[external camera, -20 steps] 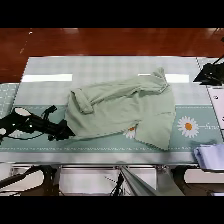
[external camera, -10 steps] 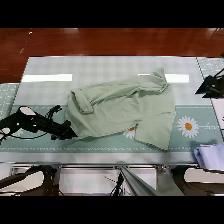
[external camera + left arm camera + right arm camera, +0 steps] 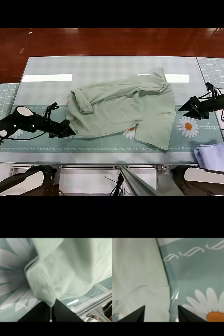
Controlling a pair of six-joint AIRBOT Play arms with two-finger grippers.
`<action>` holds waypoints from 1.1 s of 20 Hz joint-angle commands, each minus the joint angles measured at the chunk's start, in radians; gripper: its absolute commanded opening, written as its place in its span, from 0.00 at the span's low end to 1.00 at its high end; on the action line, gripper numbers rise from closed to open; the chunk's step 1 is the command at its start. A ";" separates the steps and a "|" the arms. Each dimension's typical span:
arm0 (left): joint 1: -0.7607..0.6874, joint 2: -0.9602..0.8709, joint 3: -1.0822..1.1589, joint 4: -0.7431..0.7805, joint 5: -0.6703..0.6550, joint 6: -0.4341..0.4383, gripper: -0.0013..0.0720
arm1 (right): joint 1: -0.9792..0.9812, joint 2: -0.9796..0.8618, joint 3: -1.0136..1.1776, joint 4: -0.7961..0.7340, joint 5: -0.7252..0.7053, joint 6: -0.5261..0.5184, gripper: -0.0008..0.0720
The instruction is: Fold the shirts.
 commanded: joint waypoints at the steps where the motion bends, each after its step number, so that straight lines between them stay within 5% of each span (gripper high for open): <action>1: -0.001 0.006 0.001 -0.016 0.005 0.000 0.06 | 0.003 0.001 -0.083 0.049 -0.153 -0.019 0.70; 6: -0.002 0.006 0.001 -0.044 0.006 0.005 0.06 | 0.135 0.001 -0.155 0.069 -0.339 -0.013 0.70; 7: -0.002 0.006 0.001 -0.056 0.005 0.021 0.06 | 0.170 0.001 -0.159 0.069 -0.375 0.001 0.63; 9: -0.002 0.008 0.012 -0.068 0.005 0.030 0.06 | 0.212 0.002 -0.148 0.094 -0.384 0.003 0.16; 10: -0.002 0.017 0.029 -0.068 0.003 0.031 0.06 | 0.214 0.006 -0.130 0.105 -0.357 0.001 0.05; 16: -0.001 0.301 0.364 -0.172 0.005 0.026 0.06 | 0.208 0.281 0.166 0.140 -0.222 -0.075 0.05; 22: -0.002 0.645 0.932 -0.198 0.277 0.026 0.06 | 0.207 0.680 0.543 0.201 -0.467 -0.042 0.05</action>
